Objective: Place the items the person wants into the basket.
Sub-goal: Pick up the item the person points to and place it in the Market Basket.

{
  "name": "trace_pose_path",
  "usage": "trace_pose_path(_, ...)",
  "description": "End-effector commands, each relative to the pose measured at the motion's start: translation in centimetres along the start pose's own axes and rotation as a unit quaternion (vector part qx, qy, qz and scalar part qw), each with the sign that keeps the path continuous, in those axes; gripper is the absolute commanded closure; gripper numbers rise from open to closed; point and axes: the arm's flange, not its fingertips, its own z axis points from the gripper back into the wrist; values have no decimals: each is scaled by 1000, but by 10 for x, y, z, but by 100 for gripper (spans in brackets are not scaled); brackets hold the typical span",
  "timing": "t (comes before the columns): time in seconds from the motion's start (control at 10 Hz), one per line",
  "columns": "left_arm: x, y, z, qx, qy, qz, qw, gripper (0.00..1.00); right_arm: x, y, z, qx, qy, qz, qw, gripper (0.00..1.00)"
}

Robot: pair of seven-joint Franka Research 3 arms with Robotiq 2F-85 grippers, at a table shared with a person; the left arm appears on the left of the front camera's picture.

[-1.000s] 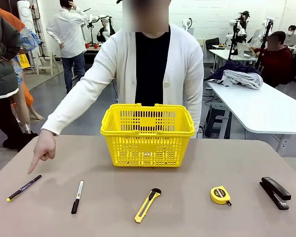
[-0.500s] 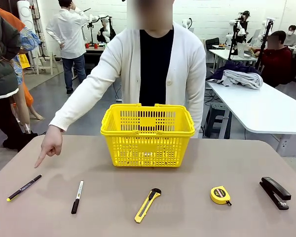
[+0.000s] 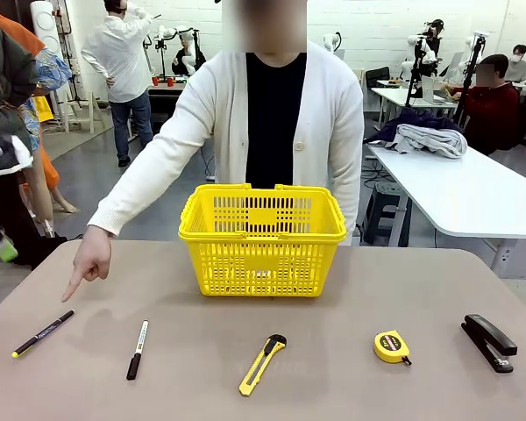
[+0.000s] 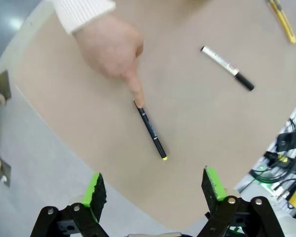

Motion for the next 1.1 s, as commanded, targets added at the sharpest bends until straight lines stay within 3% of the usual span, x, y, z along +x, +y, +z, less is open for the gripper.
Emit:
trace_pose_path(0.0,3,4,-44,6,52,21,998,0,-1,-2,1,7,-12,5,1000,0)
trace_pose_path(0.3,5,3,-87,15,76,35,996,0,-1,-2,1,7,-12,5,1000,0)
trace_pose_path(0.6,-2,11,-85,-50,56,65,995,0,-1,-2,1,7,-12,5,1000,0)
trace_pose_path(0.7,0,3,-98,-9,78,35,996,0,-1,-2,1,7,-12,5,1000,0)
trace_pose_path(1.0,0,3,-98,-9,78,35,996,0,-1,-2,1,7,-12,5,1000,0)
